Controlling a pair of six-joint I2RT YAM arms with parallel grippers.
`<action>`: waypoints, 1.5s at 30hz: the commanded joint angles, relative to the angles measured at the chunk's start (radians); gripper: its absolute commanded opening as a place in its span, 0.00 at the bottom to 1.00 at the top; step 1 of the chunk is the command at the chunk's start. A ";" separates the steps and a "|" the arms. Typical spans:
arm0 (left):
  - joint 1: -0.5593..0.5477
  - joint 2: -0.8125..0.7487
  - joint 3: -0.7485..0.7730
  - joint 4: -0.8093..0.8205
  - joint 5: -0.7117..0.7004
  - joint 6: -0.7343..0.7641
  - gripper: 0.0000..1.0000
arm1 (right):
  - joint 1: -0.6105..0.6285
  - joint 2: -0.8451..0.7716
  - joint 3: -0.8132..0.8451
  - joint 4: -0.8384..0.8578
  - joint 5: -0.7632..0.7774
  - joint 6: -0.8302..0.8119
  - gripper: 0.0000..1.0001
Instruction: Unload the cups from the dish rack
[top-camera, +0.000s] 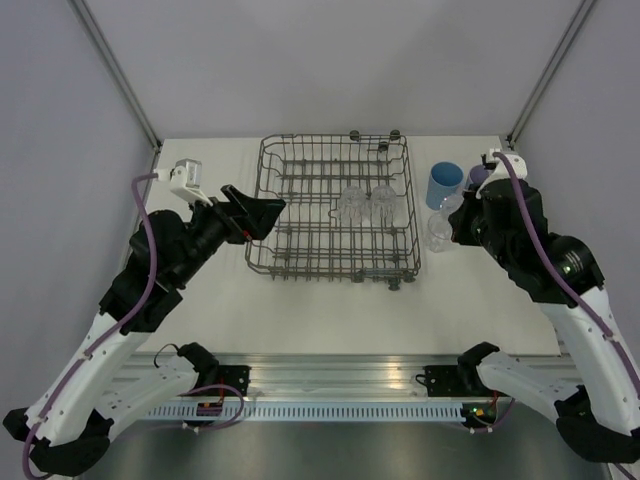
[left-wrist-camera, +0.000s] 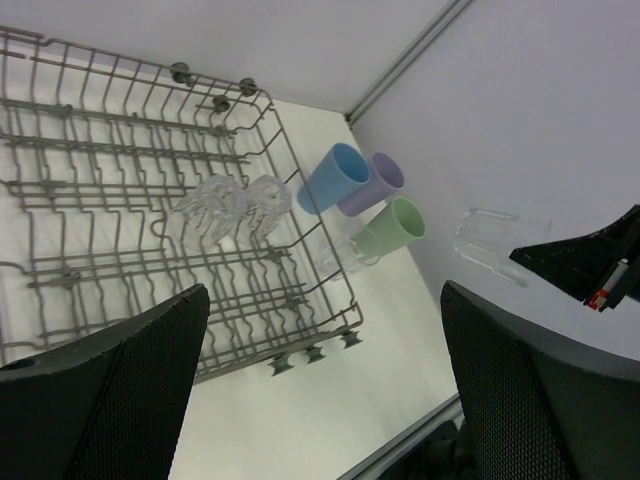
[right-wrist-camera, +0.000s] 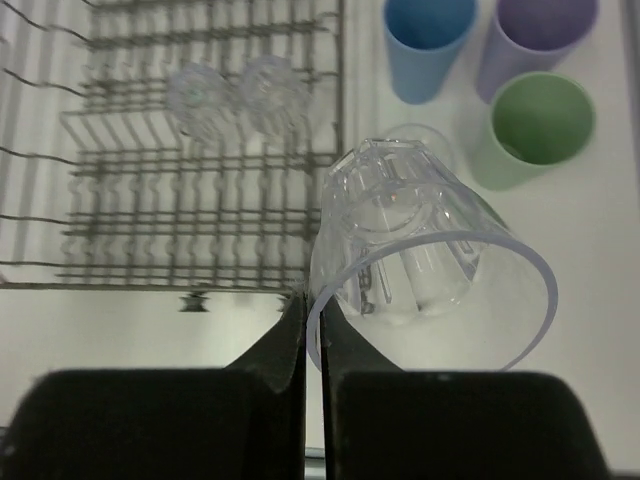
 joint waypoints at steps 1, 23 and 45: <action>0.002 -0.019 0.044 -0.148 -0.031 0.121 1.00 | 0.000 0.119 0.040 -0.261 0.170 -0.103 0.00; 0.002 -0.075 -0.005 -0.218 -0.040 0.272 1.00 | -0.198 0.410 -0.298 0.004 -0.108 -0.136 0.00; 0.002 -0.087 -0.020 -0.215 -0.059 0.287 1.00 | -0.215 0.565 -0.319 0.073 -0.149 -0.155 0.08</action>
